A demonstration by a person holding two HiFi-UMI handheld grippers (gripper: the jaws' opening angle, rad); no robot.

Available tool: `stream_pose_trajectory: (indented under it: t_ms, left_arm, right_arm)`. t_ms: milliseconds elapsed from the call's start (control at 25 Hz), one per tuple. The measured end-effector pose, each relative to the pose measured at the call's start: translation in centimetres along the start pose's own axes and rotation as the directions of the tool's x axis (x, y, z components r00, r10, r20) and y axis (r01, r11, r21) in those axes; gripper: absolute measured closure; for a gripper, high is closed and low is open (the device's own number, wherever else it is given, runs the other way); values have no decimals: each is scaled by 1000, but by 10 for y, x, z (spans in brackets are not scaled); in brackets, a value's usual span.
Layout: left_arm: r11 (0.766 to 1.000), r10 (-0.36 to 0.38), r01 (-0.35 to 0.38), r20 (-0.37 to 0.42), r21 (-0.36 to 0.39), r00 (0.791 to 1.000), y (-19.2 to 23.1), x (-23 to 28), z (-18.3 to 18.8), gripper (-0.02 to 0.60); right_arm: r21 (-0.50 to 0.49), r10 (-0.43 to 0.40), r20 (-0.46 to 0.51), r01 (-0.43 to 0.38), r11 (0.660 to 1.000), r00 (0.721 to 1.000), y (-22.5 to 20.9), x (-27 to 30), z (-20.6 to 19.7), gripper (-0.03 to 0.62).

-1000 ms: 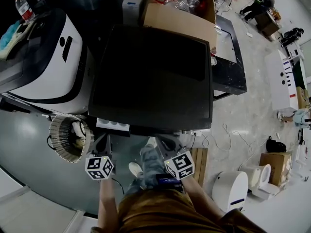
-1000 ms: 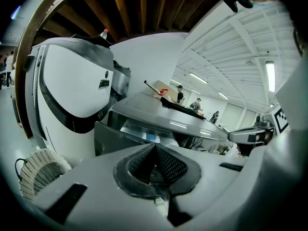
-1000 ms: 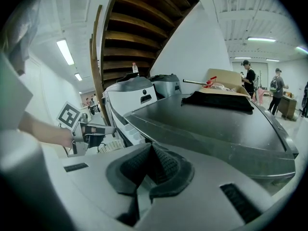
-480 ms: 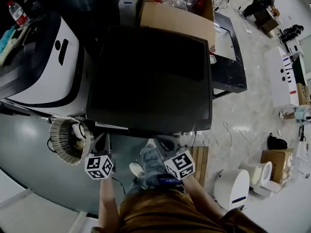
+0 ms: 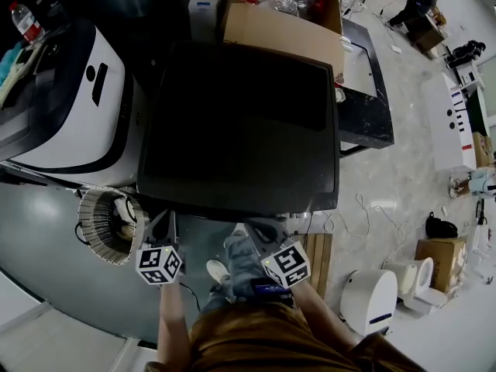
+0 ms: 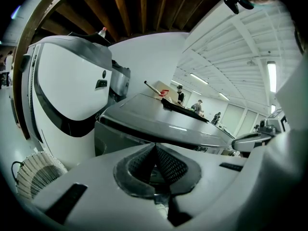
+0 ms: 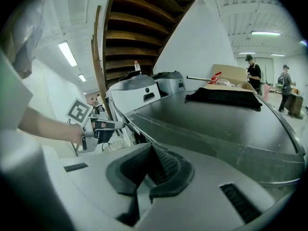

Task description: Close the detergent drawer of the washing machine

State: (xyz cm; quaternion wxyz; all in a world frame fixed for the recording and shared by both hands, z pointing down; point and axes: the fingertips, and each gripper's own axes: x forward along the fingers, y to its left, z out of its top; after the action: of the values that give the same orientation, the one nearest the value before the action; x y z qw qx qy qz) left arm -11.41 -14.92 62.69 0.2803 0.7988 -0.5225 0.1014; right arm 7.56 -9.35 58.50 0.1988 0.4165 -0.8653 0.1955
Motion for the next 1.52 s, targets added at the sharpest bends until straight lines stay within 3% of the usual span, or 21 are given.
stream_pose_trajectory:
  t_ms: [440, 760, 1520]
  left_arm:
    - [999, 25, -25, 15, -33, 1000, 3, 10, 4, 556]
    - [998, 61, -61, 5, -11, 998, 1, 7, 7, 557]
    - [995, -4, -6, 98, 100, 995, -36, -58, 41, 557]
  right_arm:
    - [-14, -26, 29, 26, 1000, 999, -8, 0, 6, 582]
    - [-38, -30, 41, 31, 999, 999, -6, -5, 13, 582]
    - [-100, -92, 114, 104, 990, 989, 25, -39, 34, 582]
